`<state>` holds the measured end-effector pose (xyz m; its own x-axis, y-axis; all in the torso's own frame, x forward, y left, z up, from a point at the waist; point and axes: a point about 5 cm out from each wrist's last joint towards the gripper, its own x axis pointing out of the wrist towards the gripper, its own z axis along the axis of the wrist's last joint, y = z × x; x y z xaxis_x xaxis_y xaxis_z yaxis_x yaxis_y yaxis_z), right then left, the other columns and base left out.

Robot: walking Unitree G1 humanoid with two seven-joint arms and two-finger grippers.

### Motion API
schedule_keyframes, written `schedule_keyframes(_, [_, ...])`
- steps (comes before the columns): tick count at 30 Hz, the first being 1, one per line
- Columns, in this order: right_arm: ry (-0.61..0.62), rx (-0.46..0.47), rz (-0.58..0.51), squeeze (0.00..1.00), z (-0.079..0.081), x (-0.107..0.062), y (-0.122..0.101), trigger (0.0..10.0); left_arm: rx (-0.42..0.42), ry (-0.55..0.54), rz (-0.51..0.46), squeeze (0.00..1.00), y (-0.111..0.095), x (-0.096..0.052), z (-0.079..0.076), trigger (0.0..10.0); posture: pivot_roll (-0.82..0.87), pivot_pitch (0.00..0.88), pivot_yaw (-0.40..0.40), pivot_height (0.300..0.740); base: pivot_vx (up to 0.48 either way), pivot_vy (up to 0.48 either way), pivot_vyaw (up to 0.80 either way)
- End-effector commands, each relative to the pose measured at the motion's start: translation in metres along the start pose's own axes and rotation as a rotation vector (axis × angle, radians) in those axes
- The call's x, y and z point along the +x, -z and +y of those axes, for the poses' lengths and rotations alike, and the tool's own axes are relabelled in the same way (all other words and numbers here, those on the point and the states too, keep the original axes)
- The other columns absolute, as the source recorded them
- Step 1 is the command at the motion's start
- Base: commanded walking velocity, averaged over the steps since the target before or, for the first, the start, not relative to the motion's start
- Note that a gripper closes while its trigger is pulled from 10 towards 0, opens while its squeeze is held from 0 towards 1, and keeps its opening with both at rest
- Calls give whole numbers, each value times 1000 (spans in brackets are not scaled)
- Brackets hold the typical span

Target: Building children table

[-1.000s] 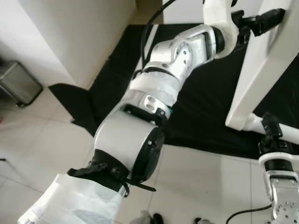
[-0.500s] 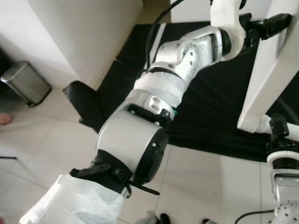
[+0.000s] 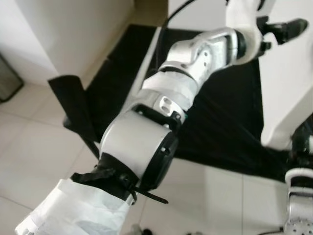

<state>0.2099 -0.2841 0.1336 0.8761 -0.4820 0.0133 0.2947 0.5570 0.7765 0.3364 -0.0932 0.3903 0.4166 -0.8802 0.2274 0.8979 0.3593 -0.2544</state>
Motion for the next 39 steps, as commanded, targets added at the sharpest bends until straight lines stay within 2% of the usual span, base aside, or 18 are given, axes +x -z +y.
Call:
schedule_keyframes(1, [372,105,138,0,-50,-141,57,10000,3,276,18,0,5,3,-21,10000,-104,178,230,740,0,0,0])
schedule_keyframes(39, [372,105,138,0,-50,-141,57,10000,3,276,18,0,5,3,-21,10000,-104,178,230,740,0,0,0])
